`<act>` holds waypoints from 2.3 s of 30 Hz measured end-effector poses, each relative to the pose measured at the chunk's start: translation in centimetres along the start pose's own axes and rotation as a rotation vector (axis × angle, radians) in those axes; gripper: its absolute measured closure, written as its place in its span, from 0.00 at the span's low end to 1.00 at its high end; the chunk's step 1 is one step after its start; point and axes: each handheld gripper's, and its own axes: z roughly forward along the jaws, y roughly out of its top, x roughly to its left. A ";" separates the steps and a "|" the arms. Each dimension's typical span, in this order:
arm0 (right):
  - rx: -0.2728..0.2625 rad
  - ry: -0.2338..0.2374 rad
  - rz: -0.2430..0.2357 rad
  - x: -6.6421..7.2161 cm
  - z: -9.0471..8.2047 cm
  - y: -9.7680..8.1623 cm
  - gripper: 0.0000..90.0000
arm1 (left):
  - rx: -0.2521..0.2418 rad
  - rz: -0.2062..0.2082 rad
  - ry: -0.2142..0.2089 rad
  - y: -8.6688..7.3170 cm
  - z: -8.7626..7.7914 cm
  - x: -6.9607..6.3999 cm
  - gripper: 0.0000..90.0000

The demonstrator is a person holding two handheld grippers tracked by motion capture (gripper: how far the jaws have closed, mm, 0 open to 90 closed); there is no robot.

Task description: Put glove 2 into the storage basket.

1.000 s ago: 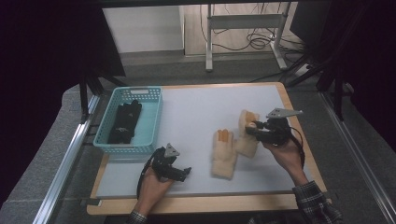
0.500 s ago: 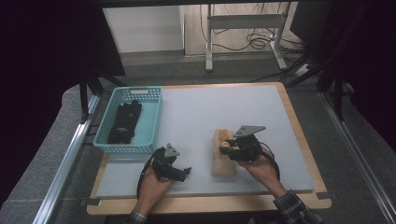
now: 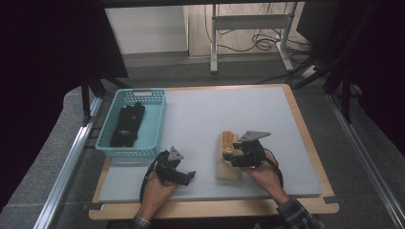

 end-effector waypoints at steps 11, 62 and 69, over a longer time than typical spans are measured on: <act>-0.002 -0.027 0.065 -3.9 -3.3 -1.6 0.56 | 0.000 0.000 -0.001 0.0 0.0 0.0 0.01; 0.094 0.080 -0.062 1.2 2.6 -3.5 0.94 | 0.004 0.030 -0.022 -0.5 -0.6 0.0 0.02; 0.087 0.084 -0.085 1.9 4.0 -2.7 0.94 | 0.004 0.038 -0.021 -0.5 -0.6 0.0 0.02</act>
